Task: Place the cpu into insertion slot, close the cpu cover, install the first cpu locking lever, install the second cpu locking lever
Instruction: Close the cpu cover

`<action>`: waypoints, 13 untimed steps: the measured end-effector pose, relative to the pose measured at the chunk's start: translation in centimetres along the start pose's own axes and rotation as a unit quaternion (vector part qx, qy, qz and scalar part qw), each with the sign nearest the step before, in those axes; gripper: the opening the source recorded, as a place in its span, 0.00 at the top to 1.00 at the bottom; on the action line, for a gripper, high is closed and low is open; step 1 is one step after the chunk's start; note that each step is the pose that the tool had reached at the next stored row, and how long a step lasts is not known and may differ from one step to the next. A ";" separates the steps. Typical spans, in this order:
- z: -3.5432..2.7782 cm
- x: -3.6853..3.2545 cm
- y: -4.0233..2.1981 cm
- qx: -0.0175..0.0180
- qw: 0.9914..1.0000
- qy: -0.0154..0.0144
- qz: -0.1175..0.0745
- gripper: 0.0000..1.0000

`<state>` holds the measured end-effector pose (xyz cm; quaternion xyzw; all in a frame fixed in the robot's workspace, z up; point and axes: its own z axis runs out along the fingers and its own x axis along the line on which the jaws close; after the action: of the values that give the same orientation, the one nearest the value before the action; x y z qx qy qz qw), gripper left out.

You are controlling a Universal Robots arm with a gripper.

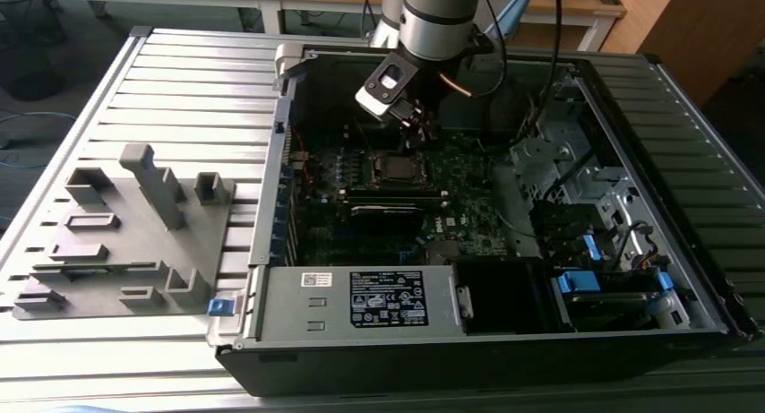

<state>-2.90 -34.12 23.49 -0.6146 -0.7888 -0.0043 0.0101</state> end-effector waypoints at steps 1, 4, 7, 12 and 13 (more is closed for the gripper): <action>0.00 0.00 0.00 0.000 1.000 0.000 0.000 0.89; 0.00 0.00 0.00 0.000 1.000 0.000 0.000 0.89; 0.00 0.00 0.00 0.000 1.000 0.000 -0.007 0.89; 0.00 0.00 0.00 0.001 1.000 0.000 -0.029 0.89; 0.00 0.00 0.00 0.001 1.000 0.000 -0.029 0.89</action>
<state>-2.90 -34.12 23.49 -0.5913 -0.8064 -0.0040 0.0102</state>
